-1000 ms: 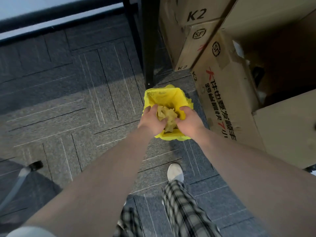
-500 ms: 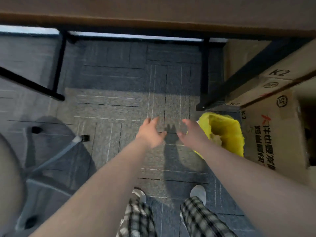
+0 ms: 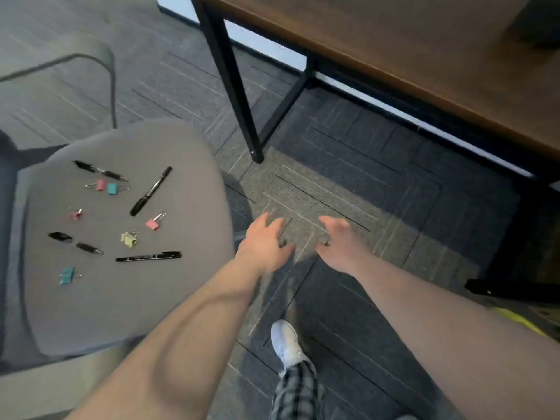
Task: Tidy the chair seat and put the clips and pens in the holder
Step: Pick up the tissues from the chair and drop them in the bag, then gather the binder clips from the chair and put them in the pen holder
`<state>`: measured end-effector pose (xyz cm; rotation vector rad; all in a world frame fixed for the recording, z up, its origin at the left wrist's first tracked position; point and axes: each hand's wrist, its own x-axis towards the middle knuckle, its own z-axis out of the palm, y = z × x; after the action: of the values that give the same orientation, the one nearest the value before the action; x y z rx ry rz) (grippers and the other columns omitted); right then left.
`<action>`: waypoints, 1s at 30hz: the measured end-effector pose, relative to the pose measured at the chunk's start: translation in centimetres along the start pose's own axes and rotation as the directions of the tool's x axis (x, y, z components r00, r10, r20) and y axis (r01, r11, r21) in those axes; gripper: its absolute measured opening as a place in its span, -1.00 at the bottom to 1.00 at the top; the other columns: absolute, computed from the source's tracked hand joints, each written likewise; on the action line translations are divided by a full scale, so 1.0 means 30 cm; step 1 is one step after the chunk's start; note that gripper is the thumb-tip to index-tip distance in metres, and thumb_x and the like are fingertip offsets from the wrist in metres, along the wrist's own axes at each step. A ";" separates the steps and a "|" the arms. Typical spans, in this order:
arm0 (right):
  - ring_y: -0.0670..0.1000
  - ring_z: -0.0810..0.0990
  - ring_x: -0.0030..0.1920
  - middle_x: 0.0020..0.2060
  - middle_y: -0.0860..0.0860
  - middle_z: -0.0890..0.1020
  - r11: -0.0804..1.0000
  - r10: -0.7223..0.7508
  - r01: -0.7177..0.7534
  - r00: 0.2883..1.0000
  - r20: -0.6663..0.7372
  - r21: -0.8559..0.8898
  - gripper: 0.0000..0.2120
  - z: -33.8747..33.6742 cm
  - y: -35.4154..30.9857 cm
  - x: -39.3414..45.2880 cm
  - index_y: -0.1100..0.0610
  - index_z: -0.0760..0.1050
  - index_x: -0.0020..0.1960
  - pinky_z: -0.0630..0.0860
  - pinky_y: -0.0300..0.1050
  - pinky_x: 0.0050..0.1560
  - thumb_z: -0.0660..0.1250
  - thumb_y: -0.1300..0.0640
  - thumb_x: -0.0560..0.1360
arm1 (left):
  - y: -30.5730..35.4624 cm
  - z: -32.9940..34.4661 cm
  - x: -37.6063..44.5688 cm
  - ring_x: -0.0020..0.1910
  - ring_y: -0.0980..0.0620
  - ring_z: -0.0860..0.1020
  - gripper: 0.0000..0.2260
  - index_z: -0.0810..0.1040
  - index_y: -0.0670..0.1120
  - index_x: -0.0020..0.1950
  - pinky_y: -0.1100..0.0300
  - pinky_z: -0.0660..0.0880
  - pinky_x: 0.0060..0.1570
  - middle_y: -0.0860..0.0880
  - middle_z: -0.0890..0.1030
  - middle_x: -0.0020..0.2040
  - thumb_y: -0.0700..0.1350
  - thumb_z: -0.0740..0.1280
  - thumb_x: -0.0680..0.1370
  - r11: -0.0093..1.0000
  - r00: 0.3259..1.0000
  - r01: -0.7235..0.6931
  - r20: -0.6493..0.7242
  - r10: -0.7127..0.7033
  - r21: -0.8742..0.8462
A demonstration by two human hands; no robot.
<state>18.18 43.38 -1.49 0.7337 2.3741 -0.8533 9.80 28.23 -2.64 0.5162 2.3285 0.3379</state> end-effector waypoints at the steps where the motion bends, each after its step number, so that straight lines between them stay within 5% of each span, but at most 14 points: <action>1: 0.13 0.47 0.29 0.47 0.04 0.26 0.999 -0.024 0.025 1.000 0.012 -0.034 -0.42 0.005 -0.079 0.020 -0.06 0.12 0.51 0.49 0.02 0.15 0.24 -0.02 0.55 | -0.061 -0.048 -0.004 0.55 -0.12 0.01 -0.38 0.17 -0.01 0.51 -0.04 0.14 0.49 -0.14 0.03 0.57 0.12 0.30 0.51 1.000 0.999 0.014 -0.030 -0.014 -0.012; 10: 0.20 0.44 0.30 0.38 0.11 0.35 0.954 -0.255 0.267 0.962 0.096 -0.140 -0.46 0.149 -0.604 0.167 0.00 0.23 0.46 0.45 0.09 0.26 0.26 0.07 0.50 | -0.532 -0.285 -0.109 0.44 -0.16 0.20 -0.62 0.37 -0.03 0.28 -0.13 0.44 0.18 -0.07 0.30 0.32 0.07 0.28 0.51 0.976 0.954 0.212 -0.207 -0.216 -0.042; 18: 0.22 0.32 0.38 0.45 0.09 0.25 0.772 -0.459 0.519 0.854 0.244 -0.367 -0.44 0.356 -0.806 0.245 -0.02 0.17 0.49 0.43 0.18 0.26 0.23 0.06 0.52 | -0.792 -0.275 -0.132 0.52 -0.13 0.06 -0.45 0.12 0.03 0.51 -0.07 0.19 0.44 -0.09 0.06 0.55 0.01 0.22 0.56 0.907 0.868 0.417 -0.267 -0.418 -0.062; 22: 0.16 0.20 0.45 0.50 0.06 0.17 0.583 -0.552 0.632 0.769 0.322 -0.511 -0.44 0.411 -0.878 0.286 -0.10 0.11 0.50 0.43 0.14 0.22 0.19 0.07 0.55 | -0.836 -0.280 -0.123 0.53 -0.11 0.02 -0.46 0.09 0.03 0.52 -0.08 0.21 0.40 -0.07 -0.01 0.57 -0.03 0.20 0.58 0.919 0.871 0.386 -0.299 -0.391 -0.078; 27: 0.16 0.20 0.45 0.50 0.06 0.18 0.483 -0.572 0.662 0.734 0.366 -0.573 -0.48 0.447 -0.991 0.357 -0.07 0.11 0.50 0.35 0.12 0.25 0.15 0.08 0.57 | -0.900 -0.316 -0.085 0.51 -0.13 0.06 -0.50 0.15 0.00 0.50 -0.07 0.29 0.35 -0.08 0.04 0.55 -0.09 0.19 0.57 0.928 0.872 0.373 -0.334 -0.358 -0.019; 30: 0.16 0.27 0.38 0.43 0.07 0.28 0.444 -0.570 0.689 0.711 0.413 -0.573 -0.60 0.454 -1.025 0.379 0.01 0.28 0.40 0.39 0.08 0.19 0.16 0.12 0.57 | -0.921 -0.332 -0.059 0.44 -0.15 0.16 -0.53 0.20 -0.03 0.46 -0.04 0.37 0.26 -0.10 0.06 0.53 -0.14 0.22 0.55 0.929 0.886 0.369 -0.305 -0.349 0.011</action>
<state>-5.75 17.39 -4.97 -0.5838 2.5263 -0.1495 -3.38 2.04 -5.02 0.0546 2.6737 0.1657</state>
